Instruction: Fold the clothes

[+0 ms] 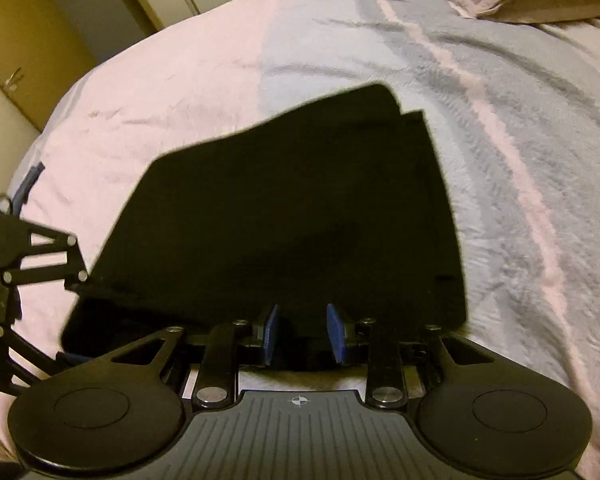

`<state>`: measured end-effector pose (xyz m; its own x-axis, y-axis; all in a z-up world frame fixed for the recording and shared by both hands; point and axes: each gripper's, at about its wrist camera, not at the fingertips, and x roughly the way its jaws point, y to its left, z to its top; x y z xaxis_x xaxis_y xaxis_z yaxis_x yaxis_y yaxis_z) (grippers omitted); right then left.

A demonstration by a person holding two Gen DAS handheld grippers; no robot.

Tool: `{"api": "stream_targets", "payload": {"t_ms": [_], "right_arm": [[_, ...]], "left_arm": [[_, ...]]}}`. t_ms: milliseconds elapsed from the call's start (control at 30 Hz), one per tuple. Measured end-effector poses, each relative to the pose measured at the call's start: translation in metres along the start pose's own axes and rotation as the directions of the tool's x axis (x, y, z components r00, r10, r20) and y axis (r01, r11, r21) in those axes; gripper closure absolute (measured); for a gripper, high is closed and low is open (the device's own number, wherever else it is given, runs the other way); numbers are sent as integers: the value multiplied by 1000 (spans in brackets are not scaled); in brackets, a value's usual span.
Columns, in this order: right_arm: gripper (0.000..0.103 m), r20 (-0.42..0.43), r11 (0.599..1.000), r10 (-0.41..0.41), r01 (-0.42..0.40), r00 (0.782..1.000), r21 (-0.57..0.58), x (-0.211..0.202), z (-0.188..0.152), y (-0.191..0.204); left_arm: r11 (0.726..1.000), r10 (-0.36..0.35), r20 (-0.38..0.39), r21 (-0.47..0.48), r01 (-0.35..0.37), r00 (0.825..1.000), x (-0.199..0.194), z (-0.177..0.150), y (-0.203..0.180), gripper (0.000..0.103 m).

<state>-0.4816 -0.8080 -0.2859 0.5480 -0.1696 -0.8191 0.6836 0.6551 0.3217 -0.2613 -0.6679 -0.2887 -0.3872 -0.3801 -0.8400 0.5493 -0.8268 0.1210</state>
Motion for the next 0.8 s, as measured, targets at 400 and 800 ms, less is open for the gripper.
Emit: {"api": "stream_targets", "payload": {"t_ms": [400,800], "right_arm": [[72,43,989,-42,48,998,-140,58,89,16],[77,121,991,-42,57,992,-122,50,92,27]], "left_arm": [[926,222,-53,-300,-227,974,-3,-23,78,65],[930,170,-46,-322,-176,984,-1,-27,17,93]]}}
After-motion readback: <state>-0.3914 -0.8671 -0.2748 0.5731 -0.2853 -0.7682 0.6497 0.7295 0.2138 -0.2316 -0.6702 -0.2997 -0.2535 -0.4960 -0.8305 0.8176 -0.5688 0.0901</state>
